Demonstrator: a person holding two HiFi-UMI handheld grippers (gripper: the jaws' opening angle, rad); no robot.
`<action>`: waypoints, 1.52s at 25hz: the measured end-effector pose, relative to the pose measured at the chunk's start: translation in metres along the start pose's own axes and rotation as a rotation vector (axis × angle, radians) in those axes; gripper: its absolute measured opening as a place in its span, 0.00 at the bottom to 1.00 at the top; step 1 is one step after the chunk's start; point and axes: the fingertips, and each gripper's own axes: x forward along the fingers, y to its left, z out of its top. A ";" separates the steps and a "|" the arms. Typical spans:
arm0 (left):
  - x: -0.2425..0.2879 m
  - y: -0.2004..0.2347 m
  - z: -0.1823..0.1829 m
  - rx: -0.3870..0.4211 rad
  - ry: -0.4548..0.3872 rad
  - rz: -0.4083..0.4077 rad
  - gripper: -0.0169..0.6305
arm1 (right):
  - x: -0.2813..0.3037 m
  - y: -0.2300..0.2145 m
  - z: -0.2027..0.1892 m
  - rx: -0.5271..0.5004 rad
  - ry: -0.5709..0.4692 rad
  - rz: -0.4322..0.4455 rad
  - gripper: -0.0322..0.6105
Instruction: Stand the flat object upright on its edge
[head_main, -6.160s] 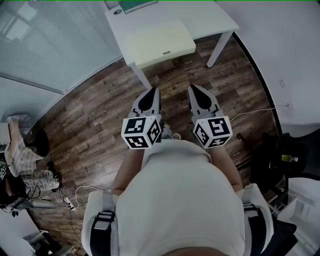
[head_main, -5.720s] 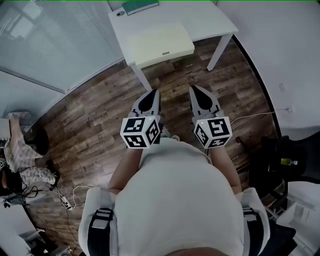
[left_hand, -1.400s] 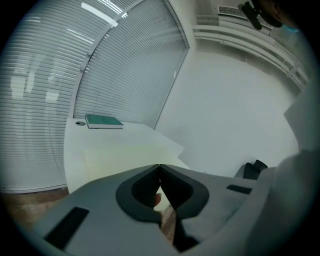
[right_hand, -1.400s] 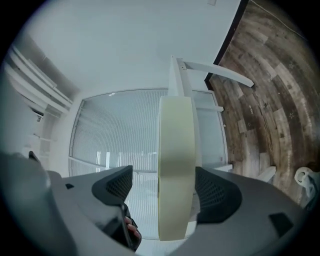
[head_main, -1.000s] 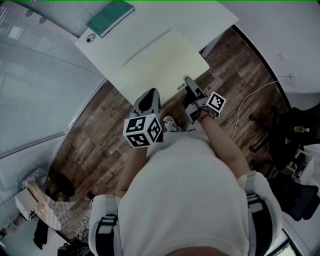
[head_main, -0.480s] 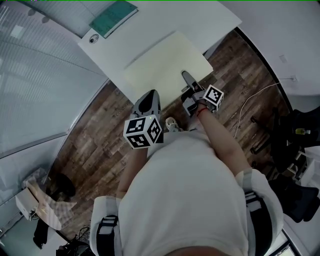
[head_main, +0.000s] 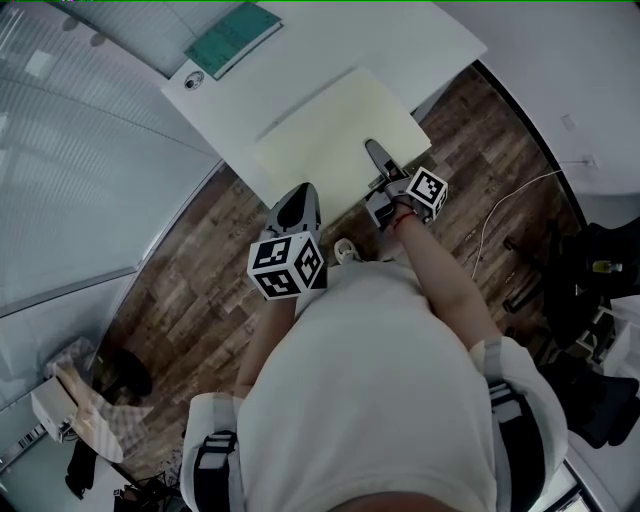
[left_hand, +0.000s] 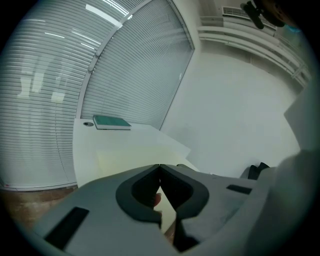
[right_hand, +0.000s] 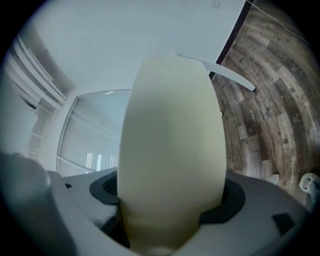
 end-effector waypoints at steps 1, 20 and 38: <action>0.000 0.001 0.000 0.000 0.001 0.000 0.06 | 0.000 0.000 0.000 -0.003 -0.001 -0.003 0.69; -0.011 0.001 -0.009 -0.001 0.006 0.001 0.06 | -0.008 0.003 0.001 -0.005 -0.010 0.001 0.49; -0.017 -0.021 -0.013 0.010 -0.013 -0.016 0.06 | -0.041 0.037 0.009 -0.134 -0.009 -0.033 0.45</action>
